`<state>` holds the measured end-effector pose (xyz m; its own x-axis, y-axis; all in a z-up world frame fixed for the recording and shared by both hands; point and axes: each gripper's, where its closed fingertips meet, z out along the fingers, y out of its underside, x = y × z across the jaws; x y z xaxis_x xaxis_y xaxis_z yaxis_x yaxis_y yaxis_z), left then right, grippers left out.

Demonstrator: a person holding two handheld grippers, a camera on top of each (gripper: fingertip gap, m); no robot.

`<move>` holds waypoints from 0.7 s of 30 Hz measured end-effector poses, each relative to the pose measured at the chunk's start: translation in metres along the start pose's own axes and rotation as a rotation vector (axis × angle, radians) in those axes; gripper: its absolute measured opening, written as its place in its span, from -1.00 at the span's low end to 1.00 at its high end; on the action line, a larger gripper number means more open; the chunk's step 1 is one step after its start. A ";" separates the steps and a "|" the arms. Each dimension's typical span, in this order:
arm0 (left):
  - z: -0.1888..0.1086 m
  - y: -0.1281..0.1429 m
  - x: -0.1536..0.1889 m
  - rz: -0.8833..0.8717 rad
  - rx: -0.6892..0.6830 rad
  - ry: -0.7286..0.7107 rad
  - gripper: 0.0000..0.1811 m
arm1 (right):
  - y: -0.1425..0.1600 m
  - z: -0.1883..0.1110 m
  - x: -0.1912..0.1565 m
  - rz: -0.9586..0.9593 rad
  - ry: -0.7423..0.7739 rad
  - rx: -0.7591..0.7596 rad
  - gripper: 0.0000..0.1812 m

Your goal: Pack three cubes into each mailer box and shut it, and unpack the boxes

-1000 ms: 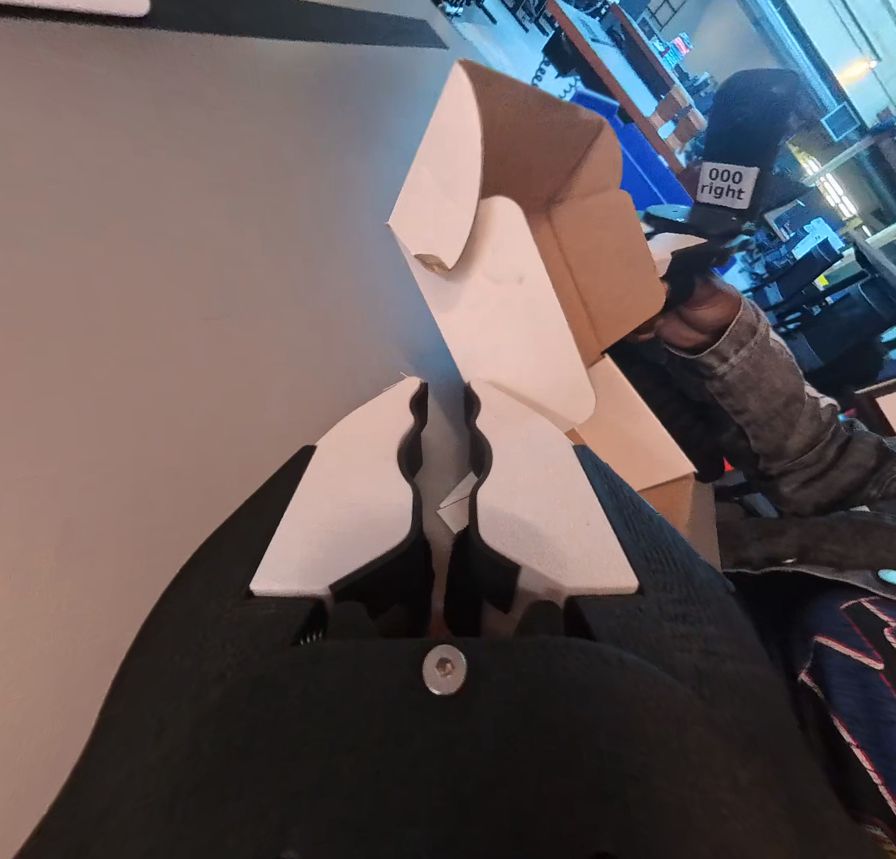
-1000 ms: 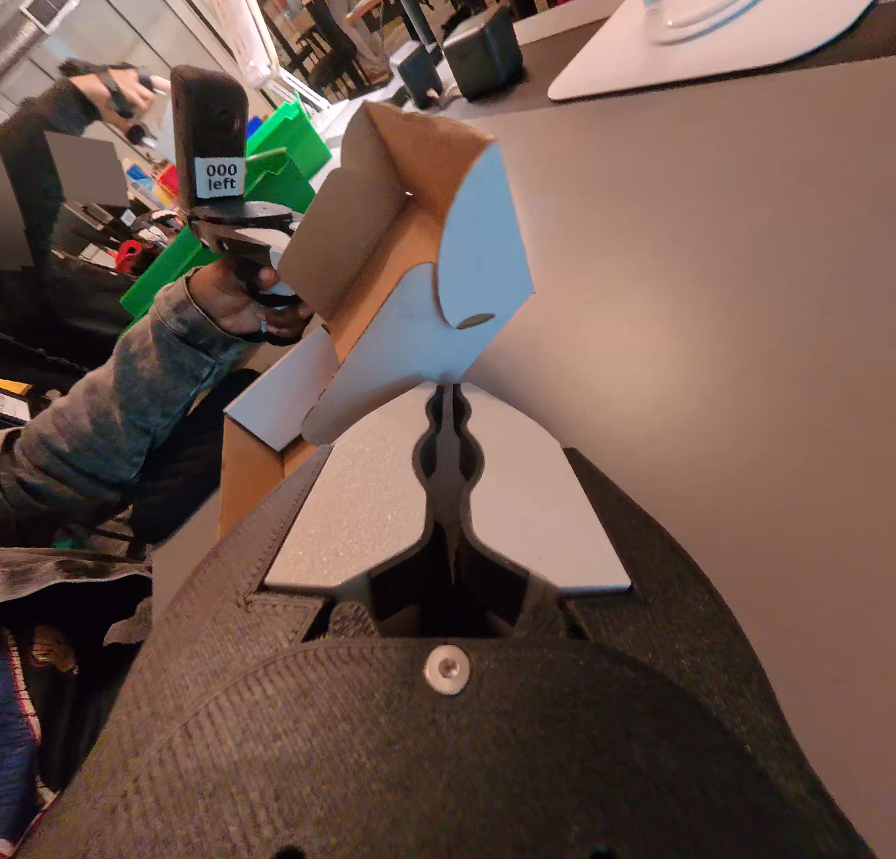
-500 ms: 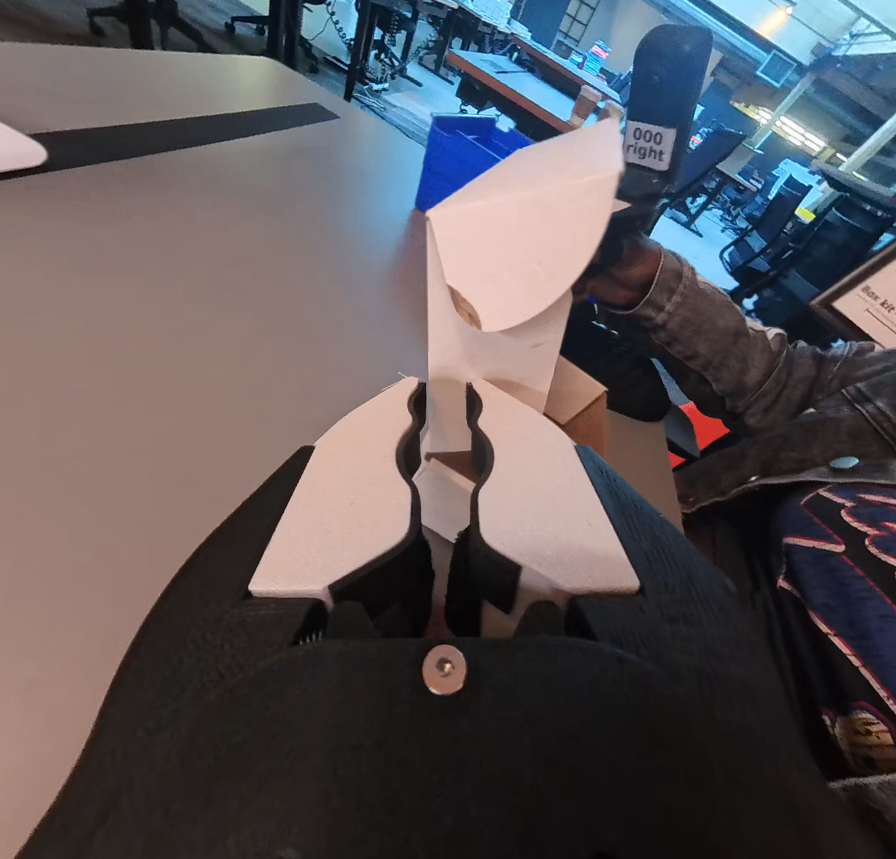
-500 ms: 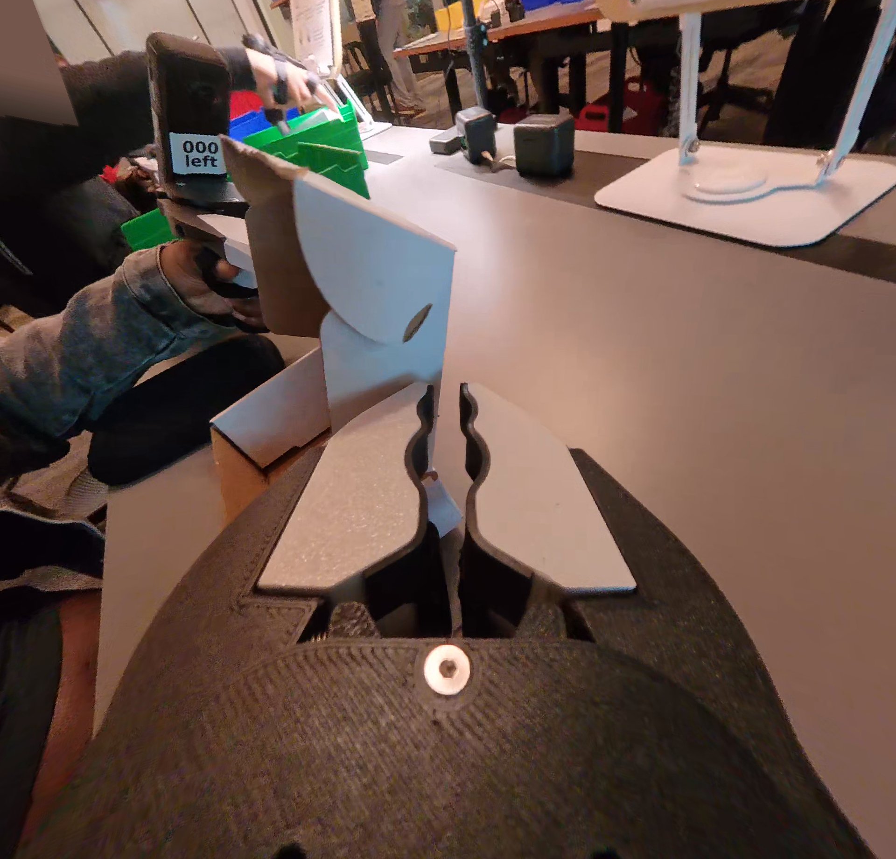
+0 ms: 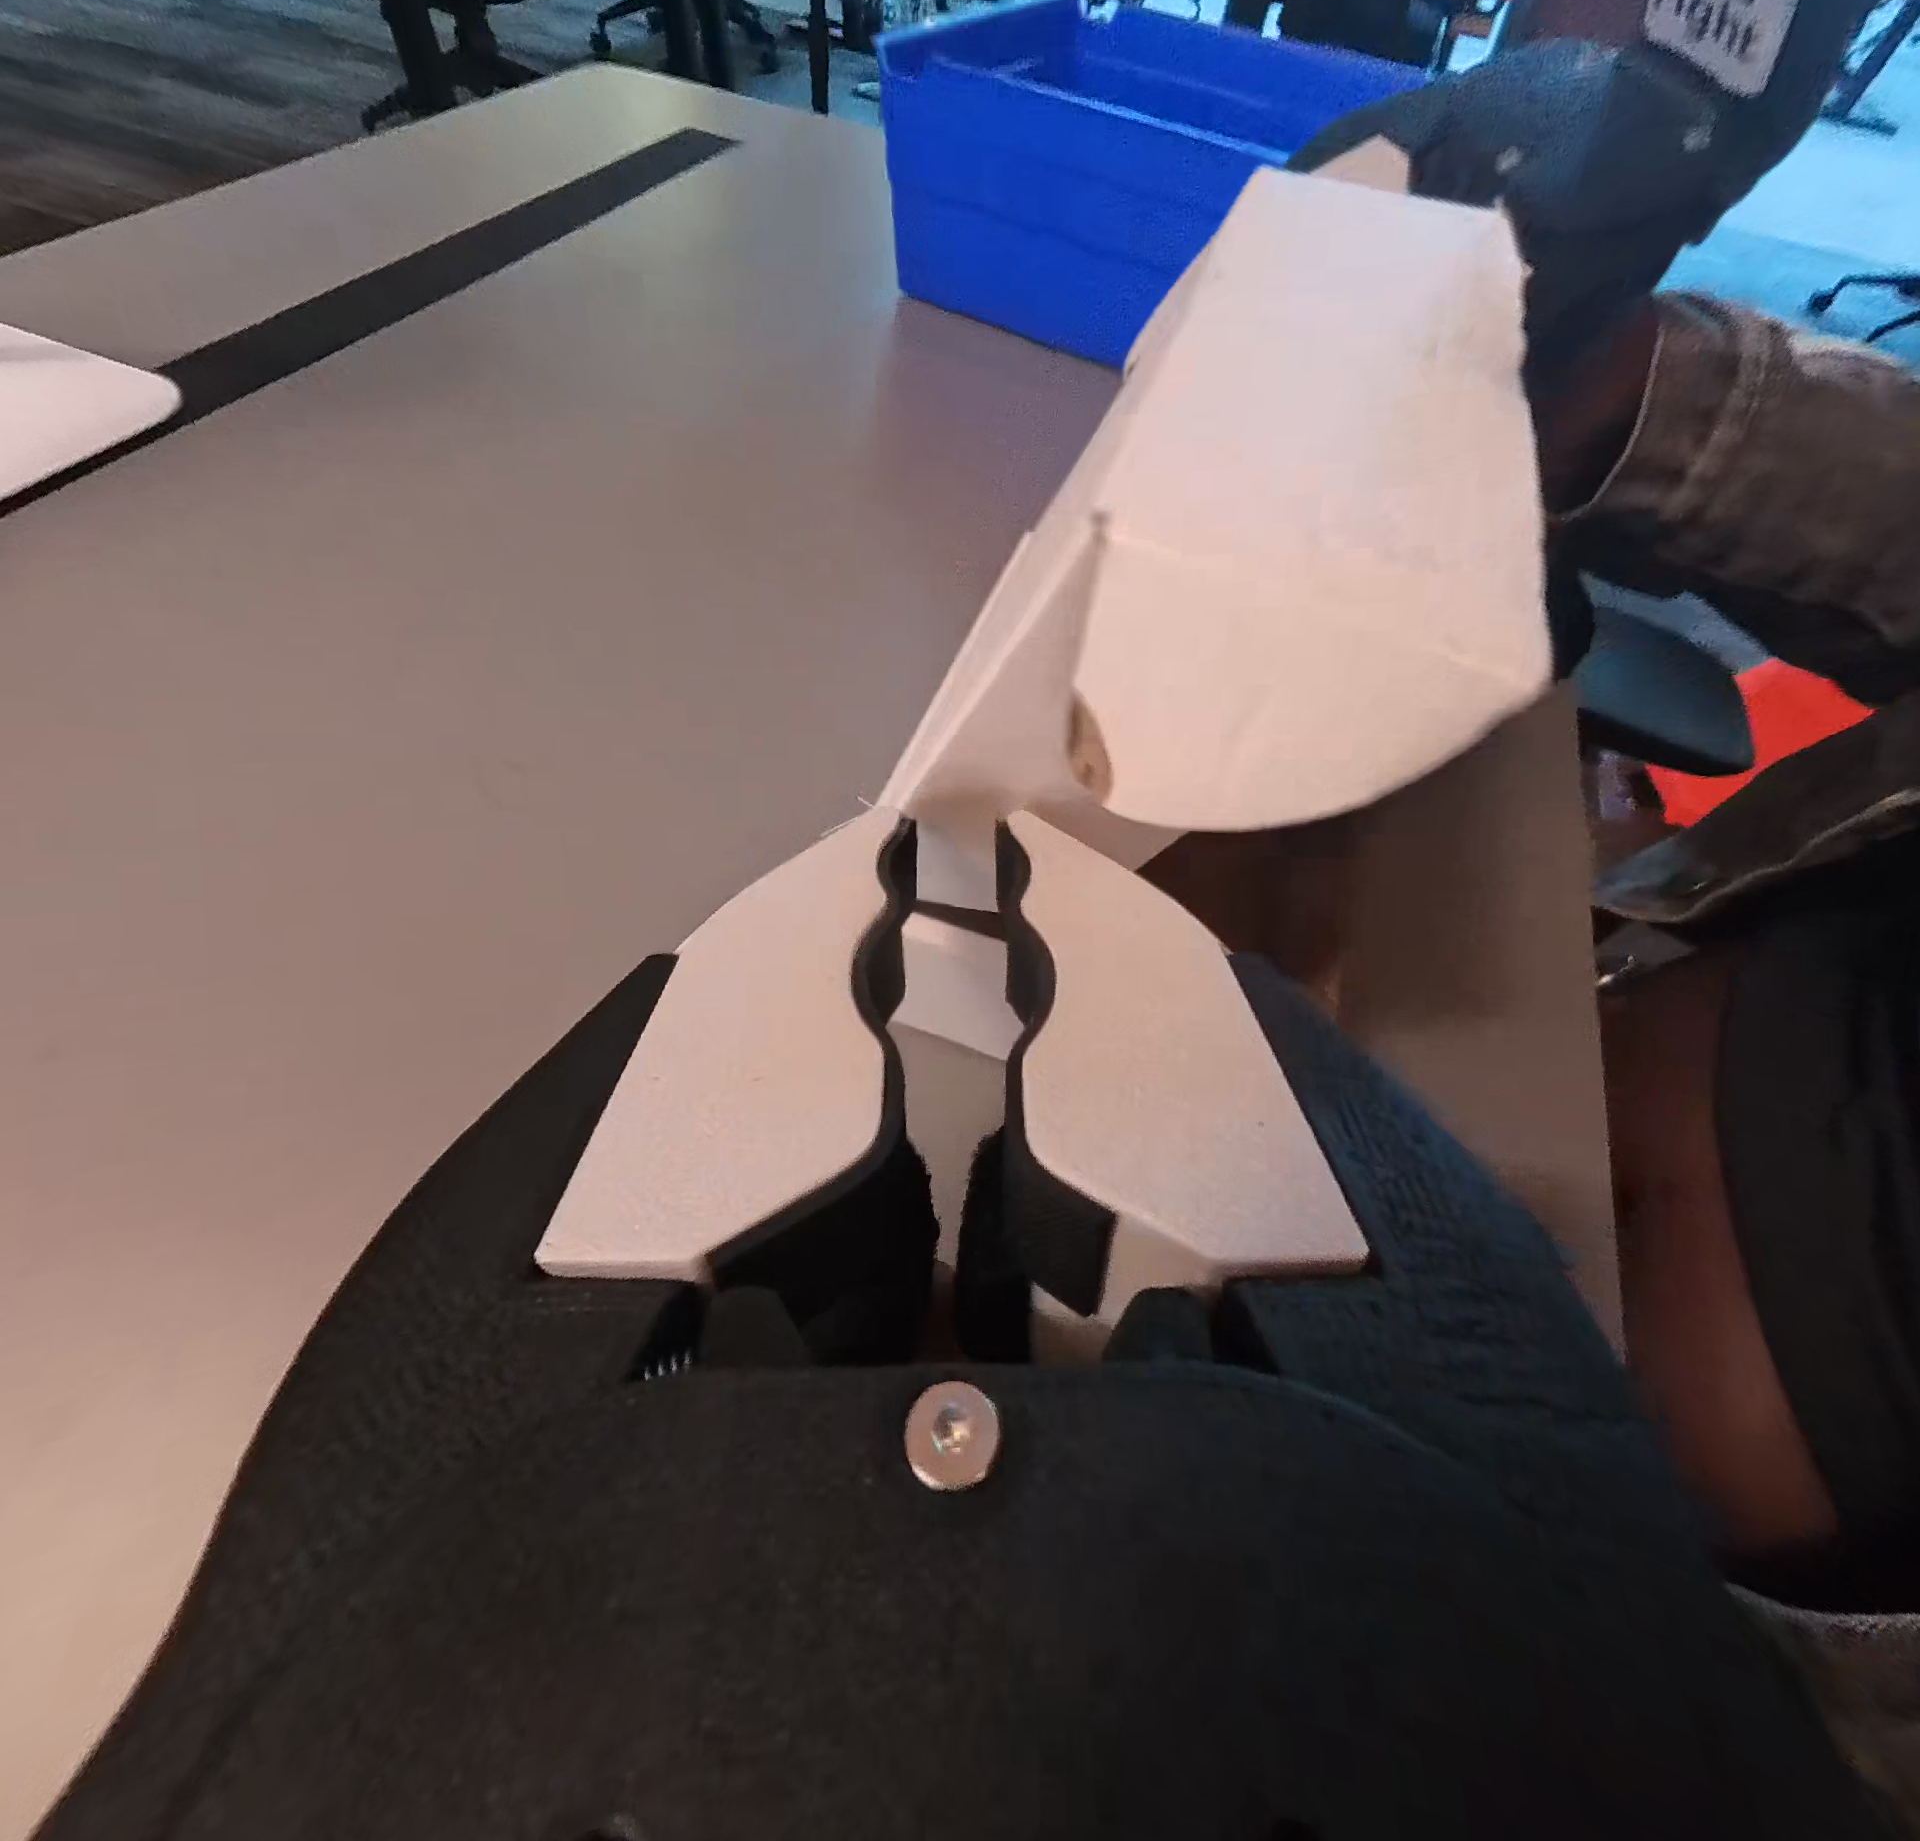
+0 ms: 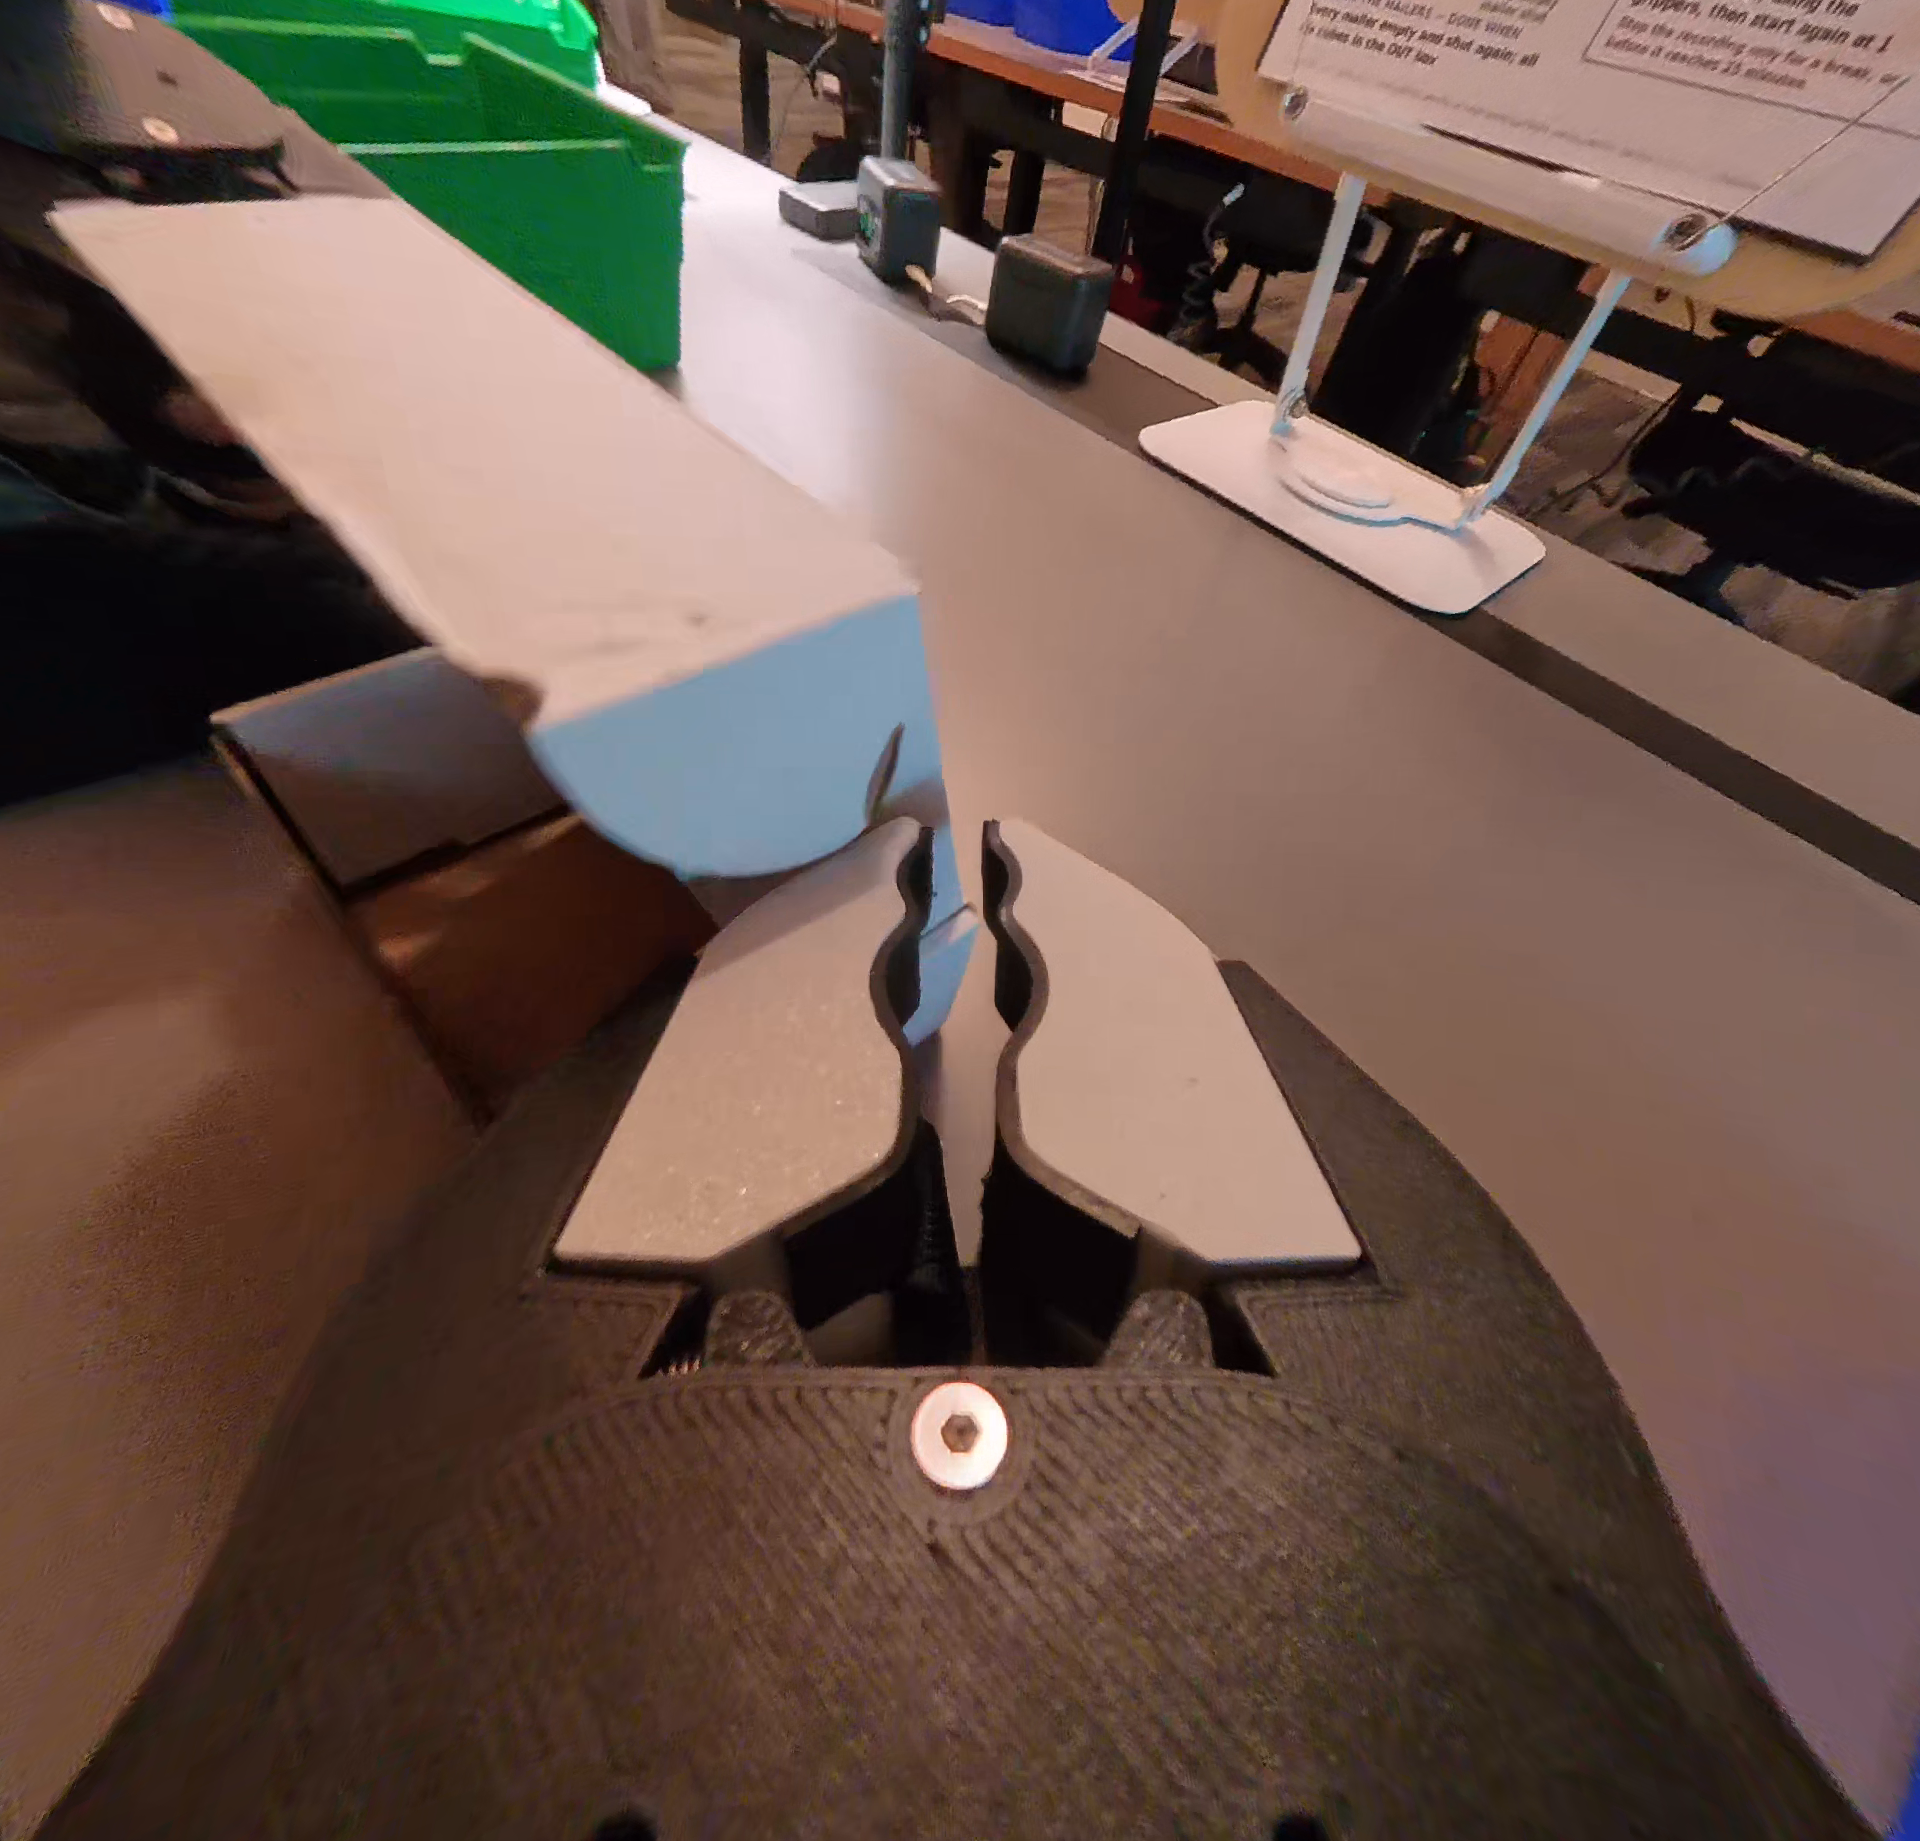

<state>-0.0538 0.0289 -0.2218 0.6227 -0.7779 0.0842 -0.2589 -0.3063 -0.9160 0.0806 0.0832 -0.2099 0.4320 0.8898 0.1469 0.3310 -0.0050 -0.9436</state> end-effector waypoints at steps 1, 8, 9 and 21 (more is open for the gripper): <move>0.000 0.004 0.002 0.010 -0.017 -0.006 -0.84 | 0.003 -0.001 -0.003 -0.009 0.001 -0.013 -0.89; 0.001 0.033 0.009 0.063 -0.132 -0.031 -0.81 | 0.031 -0.004 -0.015 -0.084 -0.002 -0.124 -0.72; -0.003 0.033 0.010 0.064 -0.125 -0.031 -0.77 | 0.035 -0.006 -0.015 -0.099 -0.014 -0.143 -0.60; -0.029 0.037 0.052 0.719 -0.068 -0.180 -0.09 | 0.026 -0.050 -0.071 -0.744 -0.196 0.008 -0.21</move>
<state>-0.0523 -0.0389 -0.2403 0.3920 -0.6989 -0.5982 -0.6896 0.2072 -0.6940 0.1002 -0.0033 -0.2301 -0.0589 0.7223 0.6890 0.4696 0.6291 -0.6194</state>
